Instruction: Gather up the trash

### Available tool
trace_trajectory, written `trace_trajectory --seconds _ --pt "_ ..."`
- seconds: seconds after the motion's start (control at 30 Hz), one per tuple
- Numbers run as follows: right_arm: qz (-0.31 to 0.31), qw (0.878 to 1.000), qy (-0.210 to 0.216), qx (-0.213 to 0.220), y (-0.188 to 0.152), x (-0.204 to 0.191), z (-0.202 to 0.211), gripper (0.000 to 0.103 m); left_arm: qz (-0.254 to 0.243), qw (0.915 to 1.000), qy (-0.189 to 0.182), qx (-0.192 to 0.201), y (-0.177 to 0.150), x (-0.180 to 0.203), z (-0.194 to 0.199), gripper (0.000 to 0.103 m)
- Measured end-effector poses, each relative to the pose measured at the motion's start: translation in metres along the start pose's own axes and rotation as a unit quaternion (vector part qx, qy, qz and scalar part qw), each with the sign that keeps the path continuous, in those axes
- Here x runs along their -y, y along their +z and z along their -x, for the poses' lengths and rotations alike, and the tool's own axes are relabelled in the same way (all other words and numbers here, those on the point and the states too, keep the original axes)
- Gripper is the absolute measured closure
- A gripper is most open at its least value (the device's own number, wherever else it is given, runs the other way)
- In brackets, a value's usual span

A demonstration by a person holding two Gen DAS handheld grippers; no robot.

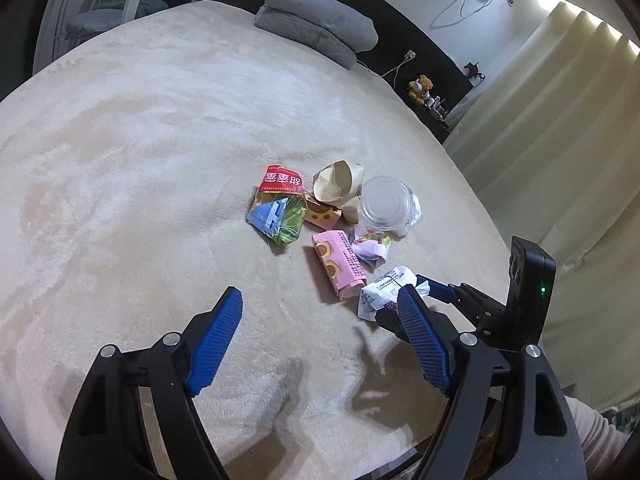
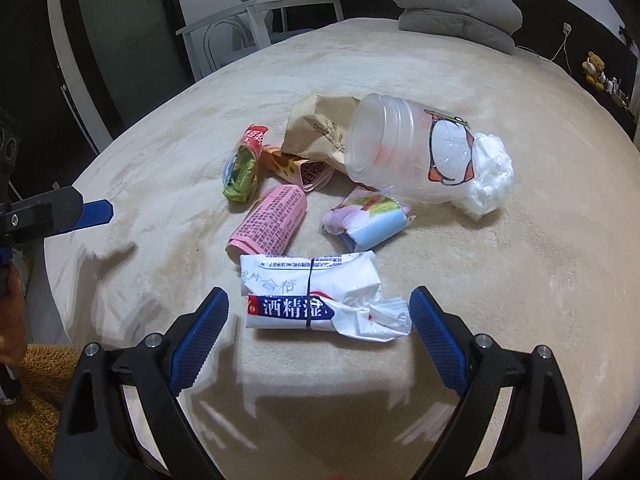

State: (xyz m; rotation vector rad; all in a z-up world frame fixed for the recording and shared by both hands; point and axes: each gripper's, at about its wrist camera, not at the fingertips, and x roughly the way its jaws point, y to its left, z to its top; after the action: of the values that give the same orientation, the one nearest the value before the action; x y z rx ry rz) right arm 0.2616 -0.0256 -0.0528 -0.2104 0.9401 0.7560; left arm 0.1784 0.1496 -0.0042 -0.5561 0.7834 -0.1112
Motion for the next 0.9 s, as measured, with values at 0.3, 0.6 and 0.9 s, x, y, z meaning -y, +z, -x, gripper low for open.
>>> trace_trajectory --seconds 0.3,0.6,0.9 --pt "-0.003 1.000 0.002 0.005 -0.001 0.002 0.013 0.029 -0.007 0.9998 -0.001 -0.016 0.003 -0.002 -0.019 0.025" --pt "-0.032 0.999 0.021 0.020 -0.007 0.013 0.043 0.029 0.027 0.9985 -0.037 -0.028 0.009 -0.005 -0.041 0.025" --pt "-0.050 0.997 0.045 0.029 -0.022 0.022 0.070 0.029 0.066 0.9928 -0.085 -0.053 0.015 -0.006 -0.080 0.026"
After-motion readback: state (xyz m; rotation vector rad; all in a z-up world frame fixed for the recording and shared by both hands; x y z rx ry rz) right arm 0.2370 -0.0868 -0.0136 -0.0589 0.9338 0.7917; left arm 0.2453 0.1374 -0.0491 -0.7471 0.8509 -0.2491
